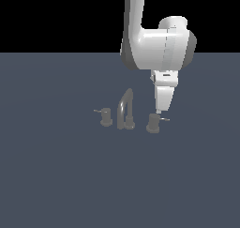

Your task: Turn on the faucet by rotating a designated handle.

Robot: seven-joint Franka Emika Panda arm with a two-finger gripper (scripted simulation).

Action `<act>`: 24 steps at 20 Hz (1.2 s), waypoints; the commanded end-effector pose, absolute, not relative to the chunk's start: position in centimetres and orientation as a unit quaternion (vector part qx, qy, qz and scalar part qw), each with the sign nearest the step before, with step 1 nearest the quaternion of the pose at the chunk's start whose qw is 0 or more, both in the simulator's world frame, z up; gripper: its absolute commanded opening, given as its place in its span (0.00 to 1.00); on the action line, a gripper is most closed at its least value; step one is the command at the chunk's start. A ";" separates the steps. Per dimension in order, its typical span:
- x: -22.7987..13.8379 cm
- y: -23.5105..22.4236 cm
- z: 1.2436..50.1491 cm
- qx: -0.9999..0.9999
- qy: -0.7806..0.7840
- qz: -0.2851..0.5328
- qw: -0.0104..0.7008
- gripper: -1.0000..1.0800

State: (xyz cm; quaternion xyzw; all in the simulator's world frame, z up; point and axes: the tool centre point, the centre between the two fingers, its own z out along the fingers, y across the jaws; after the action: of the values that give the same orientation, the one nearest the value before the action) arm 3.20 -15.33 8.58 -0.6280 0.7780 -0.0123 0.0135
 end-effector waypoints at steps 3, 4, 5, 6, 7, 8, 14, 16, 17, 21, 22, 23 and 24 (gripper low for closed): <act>1.7 -17.0 6.2 -0.612 0.791 0.000 0.000 0.00; 1.7 -17.0 6.2 -0.613 0.790 0.000 0.000 0.00; 1.7 -16.9 6.3 -0.614 0.789 0.000 0.000 0.00; 1.7 -16.8 6.4 -0.615 0.788 0.000 0.000 0.00; 1.7 -16.8 6.4 -0.615 0.788 0.000 0.000 0.00; 1.7 -16.8 6.4 -0.615 0.788 0.000 0.000 0.00; 2.0 -16.0 8.0 -0.622 0.783 -0.010 0.011 0.00; 1.0 -16.5 7.6 -0.621 0.784 -0.007 0.009 0.00; 0.5 -16.7 7.4 -0.620 0.785 -0.006 0.007 0.00; -1.5 -17.6 6.6 -0.616 0.787 -0.001 0.002 0.00; -2.0 -17.8 6.4 -0.615 0.788 0.000 0.000 0.00; -2.0 -17.8 6.4 -0.615 0.788 0.000 0.000 0.00; -0.7 -17.1 7.0 -0.620 0.784 -0.007 0.007 0.00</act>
State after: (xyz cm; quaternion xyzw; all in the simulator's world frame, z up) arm -0.64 -17.12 7.00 -0.6203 0.7843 -0.0076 0.0077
